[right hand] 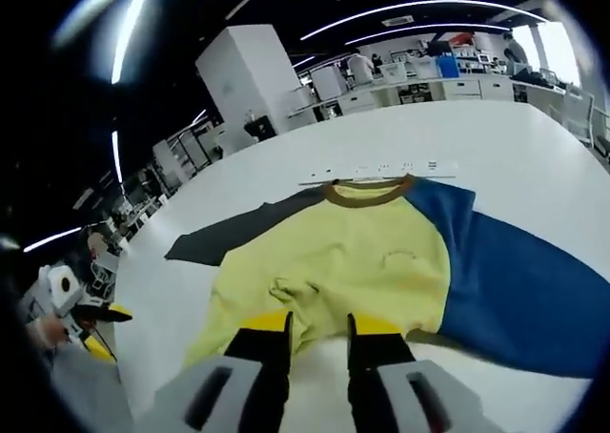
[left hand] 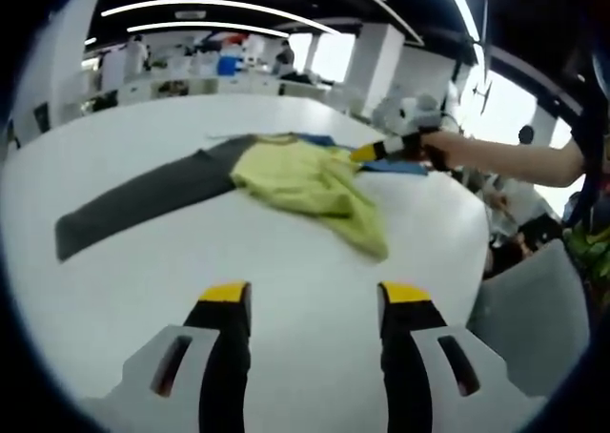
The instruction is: Fold the garment on the visible template until the final outline fits inside the template.
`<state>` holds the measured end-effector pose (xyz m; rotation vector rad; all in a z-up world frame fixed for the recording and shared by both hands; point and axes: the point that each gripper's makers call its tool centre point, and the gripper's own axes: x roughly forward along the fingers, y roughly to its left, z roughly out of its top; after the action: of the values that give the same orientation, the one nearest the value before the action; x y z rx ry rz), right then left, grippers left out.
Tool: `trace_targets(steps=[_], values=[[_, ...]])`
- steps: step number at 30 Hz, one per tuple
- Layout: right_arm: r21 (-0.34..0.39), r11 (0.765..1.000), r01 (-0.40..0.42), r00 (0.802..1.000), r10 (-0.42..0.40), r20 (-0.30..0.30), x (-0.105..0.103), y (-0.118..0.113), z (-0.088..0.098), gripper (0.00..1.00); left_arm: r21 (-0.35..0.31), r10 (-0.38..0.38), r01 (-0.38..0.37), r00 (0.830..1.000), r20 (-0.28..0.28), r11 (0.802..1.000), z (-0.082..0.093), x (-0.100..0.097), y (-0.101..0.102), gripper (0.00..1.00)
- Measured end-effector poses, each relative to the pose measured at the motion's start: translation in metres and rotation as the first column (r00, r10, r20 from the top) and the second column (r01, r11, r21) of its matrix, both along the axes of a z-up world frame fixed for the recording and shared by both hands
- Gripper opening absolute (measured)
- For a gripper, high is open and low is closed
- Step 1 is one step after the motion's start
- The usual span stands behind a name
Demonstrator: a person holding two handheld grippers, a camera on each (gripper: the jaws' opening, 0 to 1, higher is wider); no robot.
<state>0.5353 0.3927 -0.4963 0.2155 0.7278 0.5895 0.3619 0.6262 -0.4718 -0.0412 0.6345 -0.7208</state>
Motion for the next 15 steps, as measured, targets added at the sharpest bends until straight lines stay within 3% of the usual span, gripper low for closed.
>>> trace_targets(steps=[15], values=[[-0.019, 0.993, -0.118, 0.992, 0.117, -0.052, 0.000, 0.025, -0.019, 0.09, -0.005, 0.007, -0.007, 1.000, -0.012, 1.000, -0.003, -0.001, -0.003, 0.50]])
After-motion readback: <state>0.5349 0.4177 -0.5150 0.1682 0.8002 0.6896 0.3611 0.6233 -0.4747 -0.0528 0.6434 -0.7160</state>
